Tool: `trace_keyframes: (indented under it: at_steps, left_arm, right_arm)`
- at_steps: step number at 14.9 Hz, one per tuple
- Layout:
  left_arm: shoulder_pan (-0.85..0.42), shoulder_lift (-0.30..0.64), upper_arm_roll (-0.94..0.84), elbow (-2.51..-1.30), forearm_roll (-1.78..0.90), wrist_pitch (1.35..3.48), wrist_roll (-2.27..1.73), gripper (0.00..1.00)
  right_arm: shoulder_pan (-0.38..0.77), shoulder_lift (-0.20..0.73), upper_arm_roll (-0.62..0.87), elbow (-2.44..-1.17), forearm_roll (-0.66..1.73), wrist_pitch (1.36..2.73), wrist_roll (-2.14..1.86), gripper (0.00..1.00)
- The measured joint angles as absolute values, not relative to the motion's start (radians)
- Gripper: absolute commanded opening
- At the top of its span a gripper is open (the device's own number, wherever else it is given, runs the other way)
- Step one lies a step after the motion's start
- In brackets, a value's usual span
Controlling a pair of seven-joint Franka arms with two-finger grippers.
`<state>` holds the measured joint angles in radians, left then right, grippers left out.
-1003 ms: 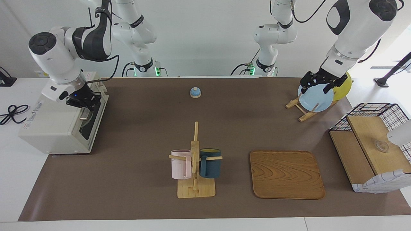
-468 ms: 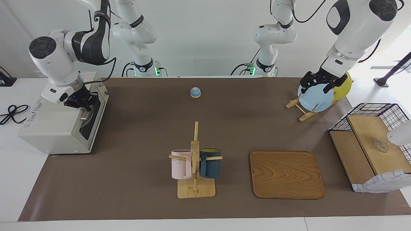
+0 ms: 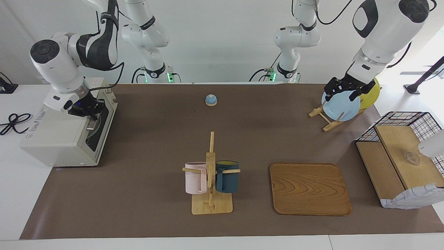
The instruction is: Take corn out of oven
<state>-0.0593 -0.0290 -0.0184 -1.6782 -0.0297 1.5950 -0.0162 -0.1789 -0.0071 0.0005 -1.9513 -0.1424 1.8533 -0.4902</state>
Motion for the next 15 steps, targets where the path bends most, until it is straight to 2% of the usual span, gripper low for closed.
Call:
trace_keyframes:
  at_steps: [10,15]
  left_arm:
    - [-0.059,-0.029,-0.018,-1.678,-0.03,1.595,-0.016,1.0]
    - [-0.059,-0.029,-0.018,-1.678,-0.03,1.595,-0.016,1.0]
  right_arm:
    - [-0.169,-0.035,0.013,-2.009,-0.083,1.909,-0.49,0.0]
    - [-0.091,-0.032,0.018,-2.069,-0.065,1.972,-0.419,0.0]
